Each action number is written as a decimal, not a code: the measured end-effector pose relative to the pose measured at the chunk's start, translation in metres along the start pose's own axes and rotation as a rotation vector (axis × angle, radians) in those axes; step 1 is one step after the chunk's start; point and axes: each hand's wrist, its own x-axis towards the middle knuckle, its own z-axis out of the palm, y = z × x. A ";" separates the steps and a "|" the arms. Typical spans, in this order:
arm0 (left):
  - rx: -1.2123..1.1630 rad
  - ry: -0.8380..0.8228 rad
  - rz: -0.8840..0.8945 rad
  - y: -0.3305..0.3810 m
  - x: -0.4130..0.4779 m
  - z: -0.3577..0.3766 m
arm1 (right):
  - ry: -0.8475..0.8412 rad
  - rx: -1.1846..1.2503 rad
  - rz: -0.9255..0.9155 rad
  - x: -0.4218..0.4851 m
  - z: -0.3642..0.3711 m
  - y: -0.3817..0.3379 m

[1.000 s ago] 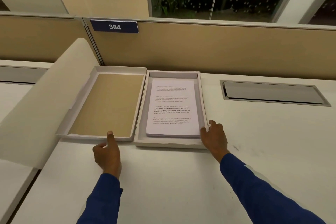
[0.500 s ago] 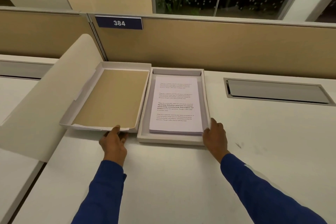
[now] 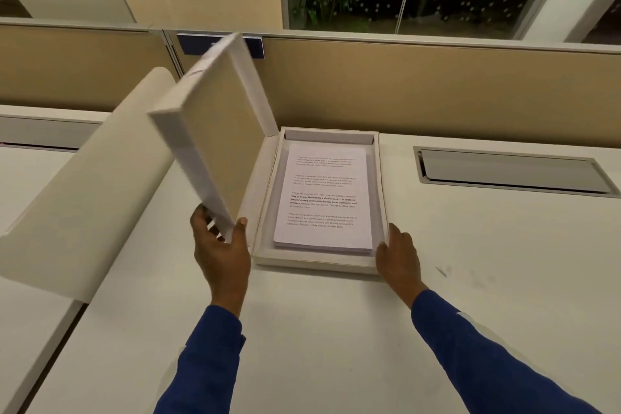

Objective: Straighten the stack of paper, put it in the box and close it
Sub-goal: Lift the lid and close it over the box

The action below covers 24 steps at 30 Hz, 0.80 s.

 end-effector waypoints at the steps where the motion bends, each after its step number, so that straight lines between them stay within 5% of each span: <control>1: 0.083 -0.021 0.081 0.002 -0.003 0.003 | -0.006 0.008 -0.001 -0.002 0.000 0.000; 12: 0.703 -0.294 0.859 -0.013 -0.021 0.038 | -0.040 0.202 -0.018 -0.023 -0.004 0.009; 20: 0.794 -0.399 0.905 -0.046 -0.019 0.035 | -0.054 1.089 0.384 -0.016 -0.035 0.016; 24: 0.775 -0.462 0.850 -0.046 -0.021 0.033 | -0.074 0.869 0.260 -0.013 -0.041 0.008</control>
